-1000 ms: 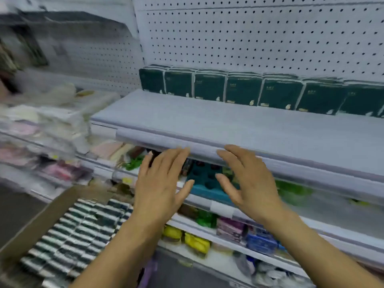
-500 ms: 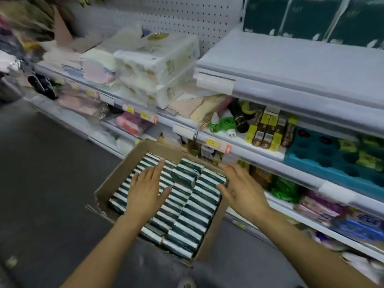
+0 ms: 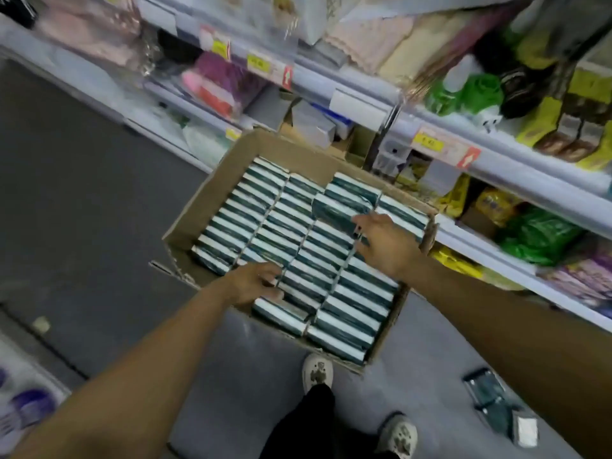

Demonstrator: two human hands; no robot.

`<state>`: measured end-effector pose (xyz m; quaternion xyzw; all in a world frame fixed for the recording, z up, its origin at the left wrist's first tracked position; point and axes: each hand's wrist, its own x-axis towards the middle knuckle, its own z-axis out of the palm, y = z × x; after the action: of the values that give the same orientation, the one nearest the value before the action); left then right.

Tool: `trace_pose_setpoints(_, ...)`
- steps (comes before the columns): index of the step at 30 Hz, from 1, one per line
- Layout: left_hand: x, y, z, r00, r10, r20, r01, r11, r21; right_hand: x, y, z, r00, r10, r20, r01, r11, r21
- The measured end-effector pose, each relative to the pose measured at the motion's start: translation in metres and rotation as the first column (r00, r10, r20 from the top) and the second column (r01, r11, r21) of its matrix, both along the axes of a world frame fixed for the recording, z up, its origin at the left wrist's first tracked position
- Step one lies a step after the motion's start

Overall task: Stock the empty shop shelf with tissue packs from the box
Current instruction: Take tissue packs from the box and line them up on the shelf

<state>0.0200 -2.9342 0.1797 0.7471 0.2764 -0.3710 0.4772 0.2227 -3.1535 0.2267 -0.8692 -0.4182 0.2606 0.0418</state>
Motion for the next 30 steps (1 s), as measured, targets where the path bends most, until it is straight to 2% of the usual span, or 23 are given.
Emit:
trace_pose_setpoints(2, 0.002, 0.005, -0.012, 0.984, -0.162, -0.068, 0.158, 0.986, -0.05, 0.012, 0.016, -0.013, 1.0, 0.001, 0.009, -0.001, 0.999, -0.035)
trace_pose_setpoints(4, 0.004, 0.008, -0.029, 0.947, -0.309, -0.086, 0.307, 0.951, -0.036, 0.021, 0.029, -0.025, 0.999, -0.014, 0.029, 0.016, 0.998, -0.064)
trace_pose_setpoints(6, 0.005, 0.01, -0.043, 0.93, -0.36, -0.076, 0.358, 0.933, -0.043, 0.028, 0.038, -0.034, 0.998, -0.03, 0.06, 0.035, 0.995, -0.097)
trace_pose_setpoints(8, 0.005, 0.009, -0.052, 0.955, -0.295, -0.02, 0.294, 0.954, -0.055, 0.03, 0.045, -0.042, 0.993, -0.027, 0.113, 0.042, 0.989, -0.14)
trace_pose_setpoints(12, 0.007, 0.001, -0.053, 0.986, -0.024, 0.163, 0.02, 1.0, 0.024, 0.028, 0.056, -0.05, 0.962, 0.061, 0.265, -0.001, 0.975, -0.223)
trace_pose_setpoints(15, 0.003, -0.003, -0.046, 0.995, -0.041, 0.094, 0.047, 0.997, -0.061, 0.026, 0.06, -0.055, 0.934, 0.158, 0.321, -0.061, 0.955, -0.291)
trace_pose_setpoints(17, -0.001, 0.0, -0.047, 0.992, -0.125, 0.034, 0.127, 0.991, -0.046, 0.026, 0.06, -0.059, 0.93, 0.176, 0.324, -0.065, 0.944, -0.324)
trace_pose_setpoints(18, -0.002, 0.003, -0.051, 0.991, -0.127, 0.053, 0.129, 0.991, -0.033, 0.027, 0.059, -0.059, 0.934, 0.157, 0.321, -0.052, 0.949, -0.311)
trace_pose_setpoints(21, 0.002, 0.008, -0.054, 0.987, -0.01, 0.159, 0.009, 1.0, 0.011, 0.028, 0.054, -0.053, 0.968, -0.002, 0.252, 0.044, 0.986, -0.161)
trace_pose_setpoints(24, 0.015, 0.007, -0.033, 0.963, 0.198, 0.182, -0.2, 0.98, -0.006, 0.028, 0.046, -0.035, 0.972, -0.224, 0.074, 0.224, 0.974, 0.008)
trace_pose_setpoints(26, 0.024, 0.005, -0.014, 0.902, 0.373, 0.219, -0.378, 0.926, -0.021, 0.029, 0.04, -0.018, 0.927, -0.358, -0.111, 0.366, 0.929, 0.06)
trace_pose_setpoints(28, 0.032, -0.002, 0.007, 0.801, 0.534, 0.272, -0.539, 0.84, -0.063, 0.029, 0.028, -0.002, 0.853, -0.437, -0.287, 0.488, 0.862, 0.136)
trace_pose_setpoints(30, 0.04, -0.015, 0.03, 0.715, 0.618, 0.326, -0.626, 0.774, -0.094, 0.028, 0.008, 0.015, 0.766, -0.473, -0.436, 0.598, 0.773, 0.211)
